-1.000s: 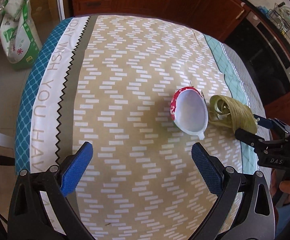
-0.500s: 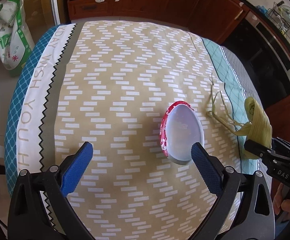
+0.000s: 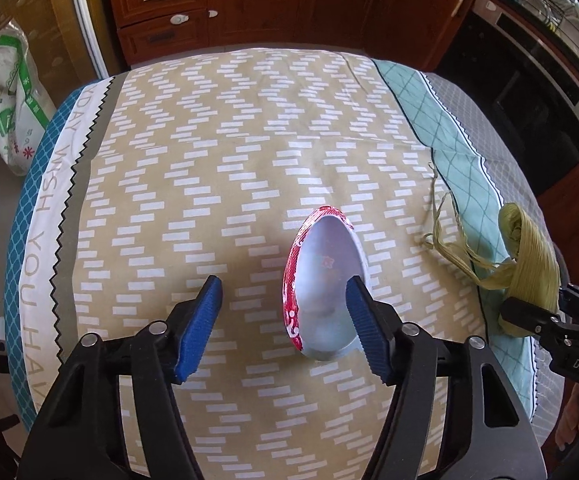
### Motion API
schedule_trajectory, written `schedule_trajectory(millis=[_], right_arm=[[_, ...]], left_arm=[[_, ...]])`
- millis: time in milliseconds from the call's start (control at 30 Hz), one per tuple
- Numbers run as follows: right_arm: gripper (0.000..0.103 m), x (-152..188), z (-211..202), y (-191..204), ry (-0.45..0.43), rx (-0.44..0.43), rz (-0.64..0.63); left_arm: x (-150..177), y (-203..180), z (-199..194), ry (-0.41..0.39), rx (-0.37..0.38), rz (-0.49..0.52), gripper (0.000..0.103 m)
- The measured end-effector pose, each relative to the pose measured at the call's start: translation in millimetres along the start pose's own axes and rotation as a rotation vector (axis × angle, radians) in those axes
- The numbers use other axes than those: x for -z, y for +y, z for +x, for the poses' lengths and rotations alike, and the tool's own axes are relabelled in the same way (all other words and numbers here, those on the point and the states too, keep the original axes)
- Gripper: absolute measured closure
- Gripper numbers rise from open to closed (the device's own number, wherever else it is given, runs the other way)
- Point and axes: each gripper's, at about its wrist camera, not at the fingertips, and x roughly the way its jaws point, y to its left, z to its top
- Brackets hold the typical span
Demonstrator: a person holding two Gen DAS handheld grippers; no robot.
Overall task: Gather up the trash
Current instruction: 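Grasp the corn husk with the right tool while the left tool grasps the white cup, then carry the corn husk and white cup over the bin and open the right tool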
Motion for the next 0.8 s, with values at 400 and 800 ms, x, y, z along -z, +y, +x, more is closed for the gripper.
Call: schedule_trajectory(millis=[400,800], right_arm=[[0.056,20.2,-13.0,-13.8,-0.008,-0.015,0.029],[0.056,54.5,-58.9,-32.8,-0.072,-0.050,0.088]], left_arm=[[10.1,-44.6,-6.6,-0.053,-0.052,0.053,0.093],[54.3,-59.4,-52.5,-0.040,-0.020,0.063,0.093]])
